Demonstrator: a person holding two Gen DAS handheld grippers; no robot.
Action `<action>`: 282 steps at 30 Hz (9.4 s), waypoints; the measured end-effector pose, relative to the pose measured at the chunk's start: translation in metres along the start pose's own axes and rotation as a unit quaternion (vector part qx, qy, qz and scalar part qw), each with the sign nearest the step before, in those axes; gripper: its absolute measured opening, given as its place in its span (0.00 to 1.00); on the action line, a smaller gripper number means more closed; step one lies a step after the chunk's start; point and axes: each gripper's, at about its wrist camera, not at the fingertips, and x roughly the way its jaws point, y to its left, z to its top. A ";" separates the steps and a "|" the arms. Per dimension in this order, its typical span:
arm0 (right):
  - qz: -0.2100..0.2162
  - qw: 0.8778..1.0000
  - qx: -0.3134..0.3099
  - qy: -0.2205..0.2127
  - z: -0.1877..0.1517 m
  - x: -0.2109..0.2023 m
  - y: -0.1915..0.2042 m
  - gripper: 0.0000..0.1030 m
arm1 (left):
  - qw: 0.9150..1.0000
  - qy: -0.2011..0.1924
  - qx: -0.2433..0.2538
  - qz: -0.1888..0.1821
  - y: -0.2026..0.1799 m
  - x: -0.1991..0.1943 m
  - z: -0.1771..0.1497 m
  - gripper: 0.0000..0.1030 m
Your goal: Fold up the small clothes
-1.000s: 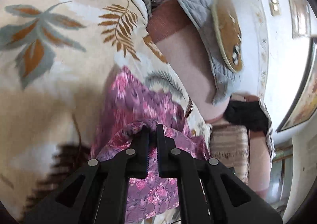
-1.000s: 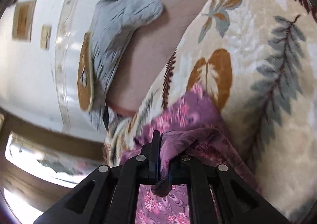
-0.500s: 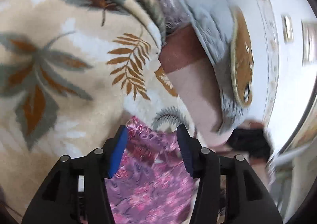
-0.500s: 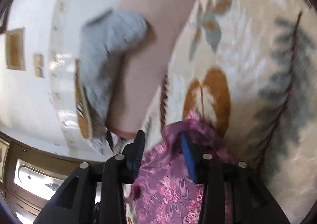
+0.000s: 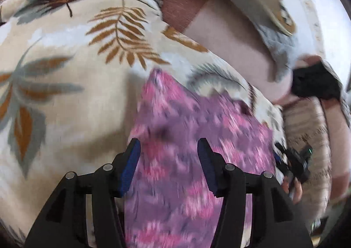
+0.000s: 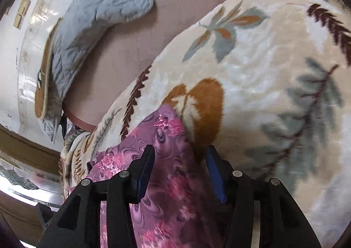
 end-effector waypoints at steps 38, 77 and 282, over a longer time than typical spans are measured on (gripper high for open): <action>-0.018 0.996 -0.084 -0.037 -0.115 -0.115 -0.025 0.04 | 0.989 0.002 0.047 0.139 -0.050 -0.014 -0.125 0.56; -0.128 0.985 -0.107 -0.052 -0.216 -0.227 0.030 0.36 | 0.985 -0.043 0.064 0.153 -0.036 -0.106 -0.223 0.61; 0.024 0.929 -0.341 -0.140 -0.286 -0.097 0.181 0.05 | 0.996 0.007 0.057 0.062 -0.144 -0.029 -0.022 0.06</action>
